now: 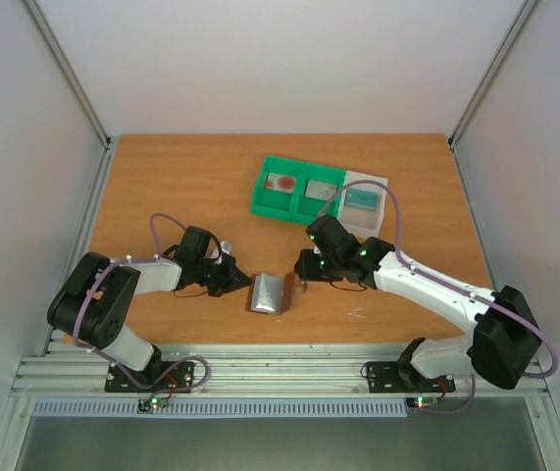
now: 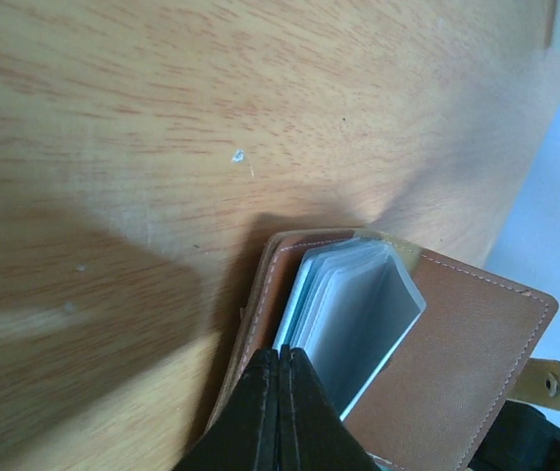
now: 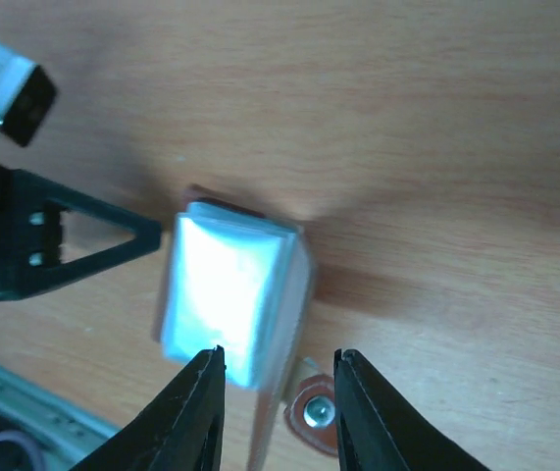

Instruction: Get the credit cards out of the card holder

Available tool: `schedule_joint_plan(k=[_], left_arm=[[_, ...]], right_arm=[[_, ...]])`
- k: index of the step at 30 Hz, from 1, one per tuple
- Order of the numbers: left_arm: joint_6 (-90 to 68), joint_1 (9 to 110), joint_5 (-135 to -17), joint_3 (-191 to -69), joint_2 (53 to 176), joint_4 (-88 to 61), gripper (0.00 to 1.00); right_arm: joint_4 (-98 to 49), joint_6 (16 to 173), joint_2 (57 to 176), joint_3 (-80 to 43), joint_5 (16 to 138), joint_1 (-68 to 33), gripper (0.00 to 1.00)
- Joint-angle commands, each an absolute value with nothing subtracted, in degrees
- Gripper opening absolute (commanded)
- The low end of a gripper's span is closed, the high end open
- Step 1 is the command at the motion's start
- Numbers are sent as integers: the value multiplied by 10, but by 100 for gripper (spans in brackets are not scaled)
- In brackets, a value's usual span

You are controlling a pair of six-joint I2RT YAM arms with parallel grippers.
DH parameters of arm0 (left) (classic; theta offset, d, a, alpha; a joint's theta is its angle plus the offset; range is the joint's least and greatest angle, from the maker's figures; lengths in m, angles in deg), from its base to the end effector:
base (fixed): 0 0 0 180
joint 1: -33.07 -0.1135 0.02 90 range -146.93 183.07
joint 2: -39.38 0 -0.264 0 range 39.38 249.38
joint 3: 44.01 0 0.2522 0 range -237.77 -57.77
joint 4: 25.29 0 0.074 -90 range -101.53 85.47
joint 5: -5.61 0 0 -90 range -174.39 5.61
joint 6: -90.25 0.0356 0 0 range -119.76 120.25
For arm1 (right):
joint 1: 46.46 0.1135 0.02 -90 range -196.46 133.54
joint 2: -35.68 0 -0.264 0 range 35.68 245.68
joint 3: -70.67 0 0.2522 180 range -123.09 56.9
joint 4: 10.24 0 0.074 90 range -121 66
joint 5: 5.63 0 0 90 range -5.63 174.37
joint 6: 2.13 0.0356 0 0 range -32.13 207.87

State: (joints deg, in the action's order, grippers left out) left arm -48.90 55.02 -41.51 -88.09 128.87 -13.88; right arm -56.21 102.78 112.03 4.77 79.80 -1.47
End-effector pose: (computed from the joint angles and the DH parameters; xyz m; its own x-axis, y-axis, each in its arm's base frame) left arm 0.2223 -0.1157 0.1141 -0.9762 -0.2042 0.0728 -0.1821 0.5902 -0.7865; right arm 0.1863 0.1903 0.2331 -0.7587 -0.3958 -0.5174 -0.5595 0.8027 0.2065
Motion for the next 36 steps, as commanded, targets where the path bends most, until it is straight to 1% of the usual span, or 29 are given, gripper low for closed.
schedule_joint_plan(k=[1,5,8,15,18,20,22,26,29,36], left_arm=[[-486,554,-411,-898,1277,-130,2],[-490,554,-408,-893,1279,-137,3],[-491,554,-409,-892,1276,-137,4],[-488,554,-415,-890,1259,-122,7],[-486,554,-419,-890,1248,-103,10],[-478,554,-431,-893,1237,-80,14],[-463,554,-452,-900,1228,-51,18],[-435,554,-481,-909,1224,-11,22],[-430,554,-469,-910,1232,-22,30],[-433,555,-436,-905,1248,-53,32]], right_arm=[[-588,1032,1104,14,738,-15,33],[-551,1047,1118,-3,698,-7,35],[-527,1049,1150,-18,675,1,35],[-504,1039,1239,-40,640,5,30],[-530,1023,1265,-45,662,5,27],[-542,1011,1271,-37,682,5,25],[-546,1001,1276,-23,701,5,25],[-532,992,1276,20,729,4,24],[-514,991,1279,45,746,3,23],[-453,999,1277,98,757,2,21]])
